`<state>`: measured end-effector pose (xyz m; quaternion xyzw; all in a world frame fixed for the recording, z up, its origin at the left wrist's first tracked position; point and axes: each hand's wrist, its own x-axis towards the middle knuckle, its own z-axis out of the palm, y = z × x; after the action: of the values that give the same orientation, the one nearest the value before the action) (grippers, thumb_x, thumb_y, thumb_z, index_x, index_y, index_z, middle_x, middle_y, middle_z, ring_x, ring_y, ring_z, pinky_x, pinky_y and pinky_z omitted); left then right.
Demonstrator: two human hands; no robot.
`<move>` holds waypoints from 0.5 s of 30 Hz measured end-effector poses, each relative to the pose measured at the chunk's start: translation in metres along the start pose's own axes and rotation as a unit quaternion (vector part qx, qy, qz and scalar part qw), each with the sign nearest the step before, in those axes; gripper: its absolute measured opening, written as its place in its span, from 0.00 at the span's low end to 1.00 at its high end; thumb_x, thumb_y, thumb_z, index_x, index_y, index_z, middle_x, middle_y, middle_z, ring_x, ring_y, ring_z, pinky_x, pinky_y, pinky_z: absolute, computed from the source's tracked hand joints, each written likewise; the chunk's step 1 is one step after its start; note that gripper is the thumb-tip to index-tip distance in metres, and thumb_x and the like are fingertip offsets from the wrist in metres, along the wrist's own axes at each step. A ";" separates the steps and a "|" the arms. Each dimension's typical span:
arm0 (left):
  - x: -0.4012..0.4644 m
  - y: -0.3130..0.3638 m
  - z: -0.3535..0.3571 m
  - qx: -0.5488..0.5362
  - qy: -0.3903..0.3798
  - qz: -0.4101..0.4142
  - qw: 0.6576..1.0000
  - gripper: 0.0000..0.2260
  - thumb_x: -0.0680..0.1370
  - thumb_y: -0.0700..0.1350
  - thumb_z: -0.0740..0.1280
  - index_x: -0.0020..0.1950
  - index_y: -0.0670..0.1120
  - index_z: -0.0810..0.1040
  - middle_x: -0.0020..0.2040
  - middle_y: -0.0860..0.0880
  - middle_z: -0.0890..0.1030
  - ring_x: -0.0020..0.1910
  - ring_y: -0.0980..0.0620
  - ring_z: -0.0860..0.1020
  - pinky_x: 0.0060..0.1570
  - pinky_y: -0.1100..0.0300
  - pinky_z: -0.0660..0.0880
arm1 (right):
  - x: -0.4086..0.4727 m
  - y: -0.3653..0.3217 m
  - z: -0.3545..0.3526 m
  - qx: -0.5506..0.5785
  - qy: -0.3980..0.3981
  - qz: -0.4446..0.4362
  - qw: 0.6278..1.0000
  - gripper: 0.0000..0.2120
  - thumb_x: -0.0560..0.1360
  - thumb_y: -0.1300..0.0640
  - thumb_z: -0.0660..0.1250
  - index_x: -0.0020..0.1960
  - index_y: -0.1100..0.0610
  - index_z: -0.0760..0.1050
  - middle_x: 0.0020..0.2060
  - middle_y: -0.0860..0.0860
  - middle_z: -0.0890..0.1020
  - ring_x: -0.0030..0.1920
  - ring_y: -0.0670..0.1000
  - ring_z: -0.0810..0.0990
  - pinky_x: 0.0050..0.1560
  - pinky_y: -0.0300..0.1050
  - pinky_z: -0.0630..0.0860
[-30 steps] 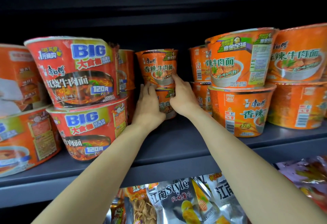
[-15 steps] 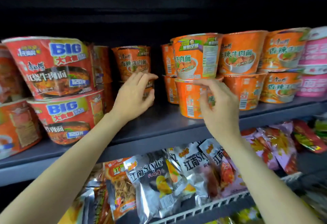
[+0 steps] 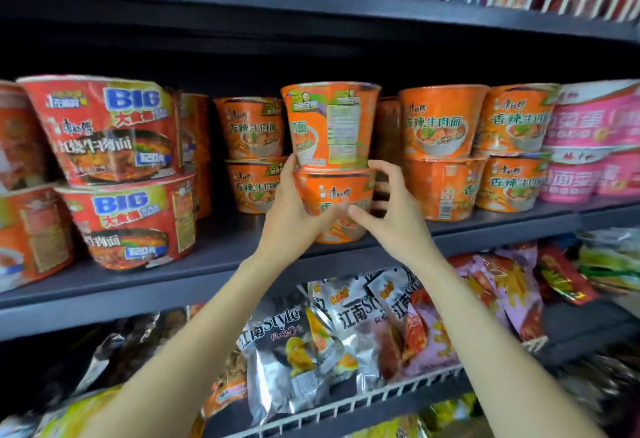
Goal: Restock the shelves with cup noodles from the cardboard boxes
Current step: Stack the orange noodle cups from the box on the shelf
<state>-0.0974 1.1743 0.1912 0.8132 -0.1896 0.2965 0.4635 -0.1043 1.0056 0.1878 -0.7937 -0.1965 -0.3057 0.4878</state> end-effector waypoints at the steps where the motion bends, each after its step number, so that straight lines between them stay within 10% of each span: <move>1: -0.003 -0.003 -0.009 0.005 0.016 -0.004 1.000 0.48 0.68 0.61 0.73 0.77 0.53 0.47 0.72 0.53 0.67 0.68 0.55 0.70 0.65 0.54 0.69 | 0.000 -0.006 0.008 -0.027 -0.001 -0.011 1.000 0.30 0.70 0.48 0.74 0.65 0.39 0.61 0.56 0.47 0.76 0.54 0.49 0.78 0.54 0.50 0.78; 15: -0.014 -0.027 -0.071 0.164 0.102 -0.014 0.981 0.37 0.74 0.58 0.67 0.77 0.49 0.54 0.75 0.46 0.61 0.69 0.48 0.68 0.63 0.52 0.72 | 0.002 -0.038 0.085 -0.073 0.006 -0.039 0.997 0.29 0.73 0.46 0.70 0.69 0.44 0.59 0.60 0.52 0.70 0.47 0.48 0.74 0.47 0.45 0.75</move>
<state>-0.1143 1.2498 0.1925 0.8464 -0.0790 0.3983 0.3446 -0.1006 1.0987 0.1853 -0.8174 -0.2015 -0.3424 0.4171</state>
